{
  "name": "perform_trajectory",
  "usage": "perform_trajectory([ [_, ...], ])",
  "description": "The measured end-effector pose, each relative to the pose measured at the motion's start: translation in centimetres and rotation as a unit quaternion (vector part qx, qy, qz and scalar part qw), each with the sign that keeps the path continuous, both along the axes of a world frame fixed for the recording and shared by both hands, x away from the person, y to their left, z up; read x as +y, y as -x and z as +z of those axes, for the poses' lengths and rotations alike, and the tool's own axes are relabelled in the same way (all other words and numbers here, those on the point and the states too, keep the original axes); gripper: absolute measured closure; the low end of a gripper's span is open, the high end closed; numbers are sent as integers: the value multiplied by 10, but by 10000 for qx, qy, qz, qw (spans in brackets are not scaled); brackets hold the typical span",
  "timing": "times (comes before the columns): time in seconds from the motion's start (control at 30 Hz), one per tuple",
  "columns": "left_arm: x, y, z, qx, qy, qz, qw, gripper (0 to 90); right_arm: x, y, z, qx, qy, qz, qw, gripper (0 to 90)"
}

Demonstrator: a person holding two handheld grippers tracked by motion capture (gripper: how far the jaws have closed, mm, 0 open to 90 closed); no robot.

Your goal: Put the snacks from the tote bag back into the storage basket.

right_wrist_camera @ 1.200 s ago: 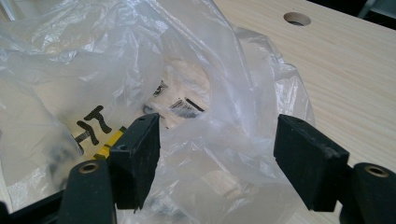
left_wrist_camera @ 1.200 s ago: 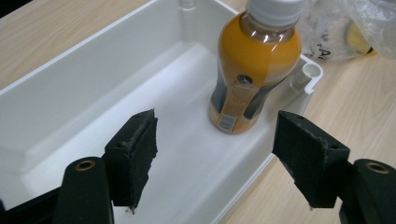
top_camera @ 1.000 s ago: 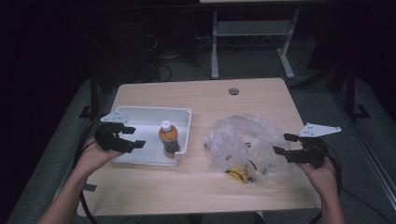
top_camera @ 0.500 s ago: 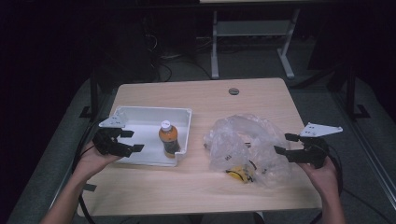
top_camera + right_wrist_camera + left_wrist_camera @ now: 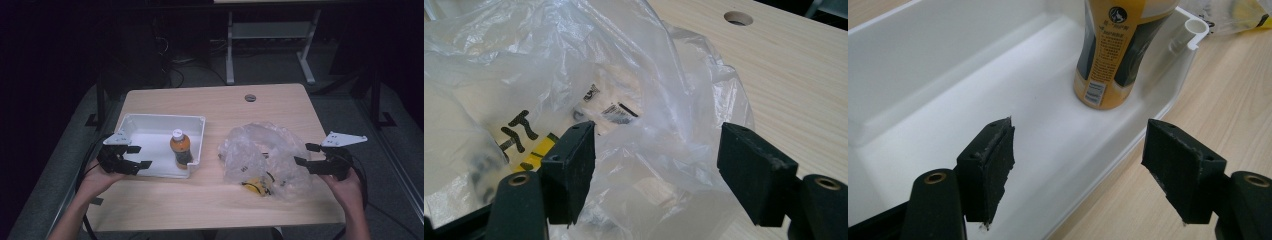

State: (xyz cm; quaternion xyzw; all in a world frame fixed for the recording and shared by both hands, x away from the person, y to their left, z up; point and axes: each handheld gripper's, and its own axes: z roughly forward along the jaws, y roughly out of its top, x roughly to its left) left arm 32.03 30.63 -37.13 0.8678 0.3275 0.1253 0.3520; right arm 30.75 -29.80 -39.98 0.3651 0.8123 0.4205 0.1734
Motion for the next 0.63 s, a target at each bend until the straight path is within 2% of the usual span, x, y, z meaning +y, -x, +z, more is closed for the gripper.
perform_trajectory([
  [0.3,3,6,-8,-53,26,8,10000,282,1,0,-1,22,12,2,10000,312],
  [0.5,3,9,-13,-19,68,17,10000,282,2,0,-1,17,21,37,10000,312],
  [0.57,3,11,-14,-109,32,4,9999,282,2,0,-1,18,27,42,10000,311],
  [0.63,2,11,-14,-112,66,6,9999,283,2,0,-1,-8,39,60,10000,312],
])
